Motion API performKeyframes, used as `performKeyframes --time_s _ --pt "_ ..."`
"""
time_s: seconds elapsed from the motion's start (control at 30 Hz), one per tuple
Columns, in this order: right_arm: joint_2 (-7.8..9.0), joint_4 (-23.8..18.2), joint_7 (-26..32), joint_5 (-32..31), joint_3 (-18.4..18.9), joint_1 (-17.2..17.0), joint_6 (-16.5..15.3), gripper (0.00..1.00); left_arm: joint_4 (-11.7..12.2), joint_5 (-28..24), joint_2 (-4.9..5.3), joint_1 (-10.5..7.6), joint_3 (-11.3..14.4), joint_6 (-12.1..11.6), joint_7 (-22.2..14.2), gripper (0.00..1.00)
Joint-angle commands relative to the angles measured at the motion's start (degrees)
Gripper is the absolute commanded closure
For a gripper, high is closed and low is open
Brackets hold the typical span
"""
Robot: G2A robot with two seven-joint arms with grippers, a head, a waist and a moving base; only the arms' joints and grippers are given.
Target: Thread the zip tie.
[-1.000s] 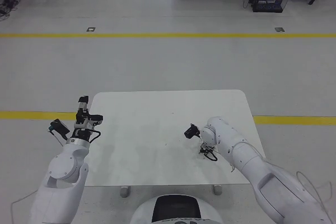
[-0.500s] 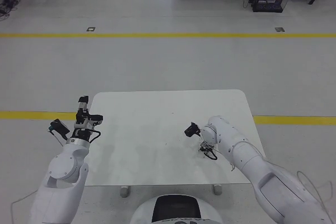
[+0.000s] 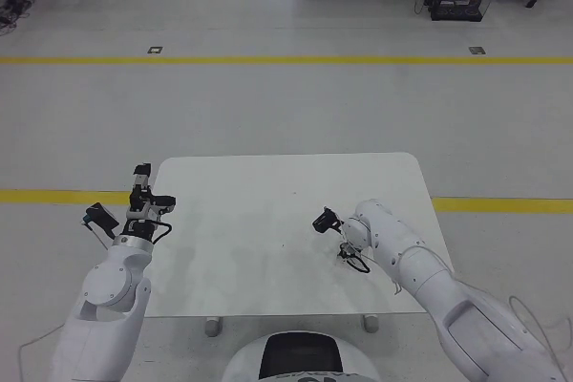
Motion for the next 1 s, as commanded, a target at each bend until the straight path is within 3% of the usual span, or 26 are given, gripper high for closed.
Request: performKeyframes --time_s 0.0,0.43,0.63,0.8,0.97 --pt "0.14 -0.41 0.07 -0.33 0.11 -0.31 -0.02 0.68 0.0 0.0 0.0 0.0 0.0 0.0 0.0 0.0" --pt "0.37 -0.74 -0.82 -0.74 0.54 -0.94 -0.64 0.75 0.0 0.0 0.0 0.0 0.0 0.0 0.0 0.0" --pt "0.17 0.04 -1.0 -0.51 0.48 -0.63 -0.61 0.85 0.0 0.0 0.0 0.0 0.0 0.0 0.0 0.0" --pt "0.12 0.08 -1.16 -0.79 0.54 -0.57 -0.14 1.0 0.0 0.0 0.0 0.0 0.0 0.0 0.0 0.0" --pt "0.33 -0.51 -1.15 -0.89 0.97 -0.83 -0.21 1.0 0.0 0.0 0.0 0.0 0.0 0.0 0.0 0.0"
